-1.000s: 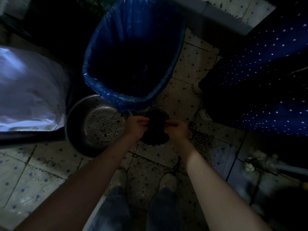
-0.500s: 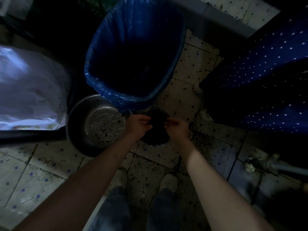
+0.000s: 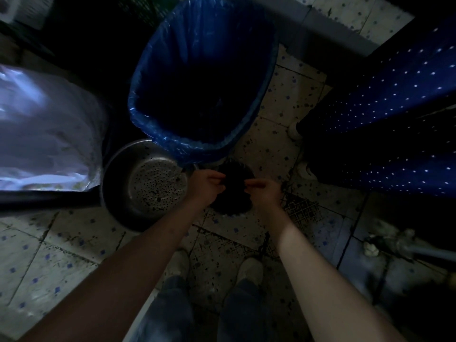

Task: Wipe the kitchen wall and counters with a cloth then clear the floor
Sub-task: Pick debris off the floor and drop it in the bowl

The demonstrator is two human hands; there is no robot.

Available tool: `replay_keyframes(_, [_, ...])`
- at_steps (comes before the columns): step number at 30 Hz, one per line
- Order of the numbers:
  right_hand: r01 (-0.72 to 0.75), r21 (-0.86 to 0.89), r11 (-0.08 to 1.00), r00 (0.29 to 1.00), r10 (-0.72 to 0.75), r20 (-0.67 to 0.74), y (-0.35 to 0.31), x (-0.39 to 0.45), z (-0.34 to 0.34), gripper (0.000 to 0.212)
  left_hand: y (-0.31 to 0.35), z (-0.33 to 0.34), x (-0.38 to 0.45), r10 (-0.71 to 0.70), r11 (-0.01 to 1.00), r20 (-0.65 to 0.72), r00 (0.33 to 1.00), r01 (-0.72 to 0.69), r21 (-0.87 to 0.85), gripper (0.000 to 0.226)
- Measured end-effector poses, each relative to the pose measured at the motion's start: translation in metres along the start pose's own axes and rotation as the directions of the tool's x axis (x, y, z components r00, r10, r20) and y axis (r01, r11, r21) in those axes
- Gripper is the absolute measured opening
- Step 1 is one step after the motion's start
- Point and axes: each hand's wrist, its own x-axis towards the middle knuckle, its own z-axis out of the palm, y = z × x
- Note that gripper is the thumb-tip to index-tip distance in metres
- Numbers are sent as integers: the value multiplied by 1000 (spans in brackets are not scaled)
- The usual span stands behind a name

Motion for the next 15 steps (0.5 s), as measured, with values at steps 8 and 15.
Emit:
replay_keyframes(8, [-102,197,975,994,95,47,3,3,0,31,-5,1,1,15,999,22,1000,-16,42,37])
replay_keyframes(15, [-38,-57,998,998,41,51,6,-1,-1,23,-6,-2,-1,17,1000,14,1000,-17,-7,41])
